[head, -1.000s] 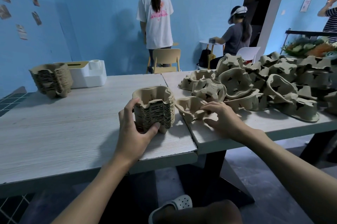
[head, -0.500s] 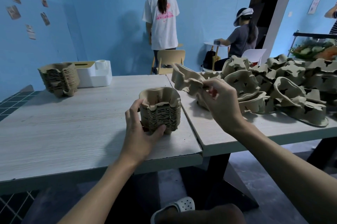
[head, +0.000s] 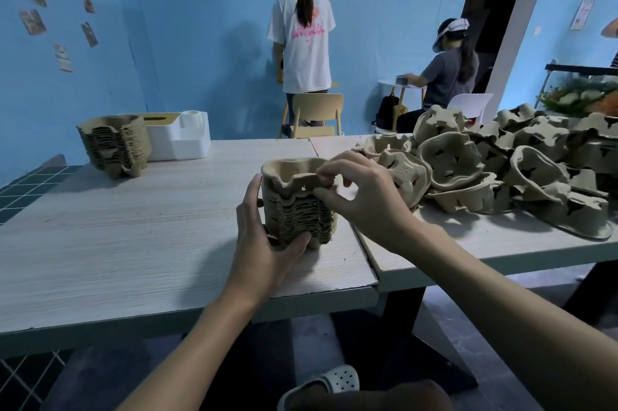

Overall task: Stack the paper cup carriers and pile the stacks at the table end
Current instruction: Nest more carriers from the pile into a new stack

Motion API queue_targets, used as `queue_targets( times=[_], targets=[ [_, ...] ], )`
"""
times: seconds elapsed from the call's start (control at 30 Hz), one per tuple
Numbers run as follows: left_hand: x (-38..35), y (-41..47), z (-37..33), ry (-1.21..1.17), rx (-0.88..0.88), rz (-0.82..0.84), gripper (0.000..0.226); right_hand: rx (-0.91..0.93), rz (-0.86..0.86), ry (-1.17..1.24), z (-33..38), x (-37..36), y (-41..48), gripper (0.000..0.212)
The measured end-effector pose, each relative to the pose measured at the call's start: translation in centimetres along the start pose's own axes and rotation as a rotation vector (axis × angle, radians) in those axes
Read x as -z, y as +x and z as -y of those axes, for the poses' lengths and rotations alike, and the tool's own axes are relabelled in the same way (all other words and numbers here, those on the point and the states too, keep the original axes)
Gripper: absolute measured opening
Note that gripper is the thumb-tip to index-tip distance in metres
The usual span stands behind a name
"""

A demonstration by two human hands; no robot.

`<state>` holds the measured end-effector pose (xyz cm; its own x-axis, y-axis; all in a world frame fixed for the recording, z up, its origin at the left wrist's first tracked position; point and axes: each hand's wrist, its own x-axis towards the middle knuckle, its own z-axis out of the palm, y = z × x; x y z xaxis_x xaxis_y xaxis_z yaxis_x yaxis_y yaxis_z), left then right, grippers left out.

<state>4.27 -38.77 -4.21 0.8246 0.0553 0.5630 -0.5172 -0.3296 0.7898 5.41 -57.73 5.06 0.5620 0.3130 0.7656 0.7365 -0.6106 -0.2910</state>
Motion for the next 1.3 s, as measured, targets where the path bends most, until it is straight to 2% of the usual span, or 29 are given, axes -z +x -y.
queue_targets(
  times=[0.1,0.17,0.3,0.43,0.6,0.93,1.07,1.17,1.3],
  targets=[
    [0.0,0.0,-0.1,0.013,-0.013,0.0,0.11,-0.061,-0.035,0.005,-0.5,0.7,-0.4,0.035],
    [-0.1,-0.1,0.0,0.031,-0.037,-0.003,0.109,-0.136,-0.069,-0.023,-1.5,1.3,-0.4,0.038],
    [-0.3,0.0,0.1,0.05,-0.062,-0.019,0.099,-0.457,-0.129,-0.212,-6.2,2.4,-0.2,0.035],
    [-0.3,0.1,0.2,0.049,-0.072,-0.021,0.095,-0.627,-0.041,-0.416,-10.2,3.3,-0.2,0.052],
    [-0.2,0.1,0.0,0.045,-0.06,-0.008,0.094,-0.722,0.12,-0.455,-12.1,3.3,0.4,0.072],
    [-0.3,0.0,-0.1,0.037,-0.061,-0.012,0.097,-0.787,0.196,-0.455,-12.2,3.6,1.3,0.084],
    [-0.3,0.1,0.0,0.038,-0.064,-0.015,0.097,-0.728,0.17,-0.489,-11.6,3.7,1.1,0.083],
    [-0.3,0.0,0.2,0.043,-0.065,-0.015,0.097,-0.701,0.157,-0.476,-11.1,3.5,0.8,0.076],
    [-0.3,0.0,0.2,0.046,-0.066,-0.018,0.097,-0.65,0.076,-0.369,-10.1,3.1,0.5,0.056]
  ],
)
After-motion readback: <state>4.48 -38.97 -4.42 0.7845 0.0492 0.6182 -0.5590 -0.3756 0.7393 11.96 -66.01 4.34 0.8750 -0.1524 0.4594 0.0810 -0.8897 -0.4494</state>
